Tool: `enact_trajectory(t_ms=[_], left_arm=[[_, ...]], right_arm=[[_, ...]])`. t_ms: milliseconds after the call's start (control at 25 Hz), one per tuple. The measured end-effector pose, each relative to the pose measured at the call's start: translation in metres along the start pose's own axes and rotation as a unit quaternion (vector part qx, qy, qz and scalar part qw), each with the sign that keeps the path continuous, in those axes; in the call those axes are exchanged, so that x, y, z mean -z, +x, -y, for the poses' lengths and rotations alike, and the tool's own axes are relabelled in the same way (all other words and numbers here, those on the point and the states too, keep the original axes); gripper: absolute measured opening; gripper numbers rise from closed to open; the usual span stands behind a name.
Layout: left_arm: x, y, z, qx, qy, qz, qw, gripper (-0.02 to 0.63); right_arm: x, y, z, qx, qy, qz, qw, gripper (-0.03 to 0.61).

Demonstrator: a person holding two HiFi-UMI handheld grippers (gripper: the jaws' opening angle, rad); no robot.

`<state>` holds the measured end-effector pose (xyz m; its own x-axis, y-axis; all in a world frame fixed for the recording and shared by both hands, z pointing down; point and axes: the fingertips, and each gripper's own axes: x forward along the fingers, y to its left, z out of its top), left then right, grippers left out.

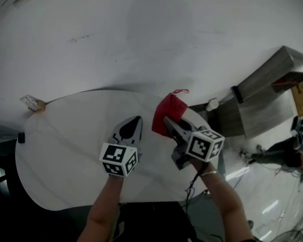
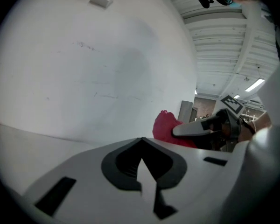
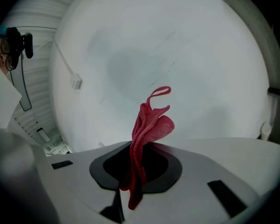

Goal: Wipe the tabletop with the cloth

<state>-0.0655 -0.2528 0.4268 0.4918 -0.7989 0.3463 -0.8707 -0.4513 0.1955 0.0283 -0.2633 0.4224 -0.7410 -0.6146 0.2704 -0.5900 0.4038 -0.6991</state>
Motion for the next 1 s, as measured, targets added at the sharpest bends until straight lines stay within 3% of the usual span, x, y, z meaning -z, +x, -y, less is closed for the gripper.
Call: enact_trajectory(t_ms=[360,680,1000], left_arm=[[0.012,0.006,-0.047,-0.052,-0.018,-0.007,0.9984,0.002],[0.015,0.0,-0.065,-0.074,-0.02,-0.01,0.997,0.002],[0.014,0.004,-0.055,-0.062,-0.018,-0.012,0.9978,0.002]], right_arm=[[0.022,0.093,0.012,-0.028,-0.002,-0.127,0.992,0.049],[0.04,0.131,0.032,0.001,0.006,-0.193,0.981,0.049],[0.034,0.099,0.084,0.117,-0.014,-0.24,0.964,0.049]])
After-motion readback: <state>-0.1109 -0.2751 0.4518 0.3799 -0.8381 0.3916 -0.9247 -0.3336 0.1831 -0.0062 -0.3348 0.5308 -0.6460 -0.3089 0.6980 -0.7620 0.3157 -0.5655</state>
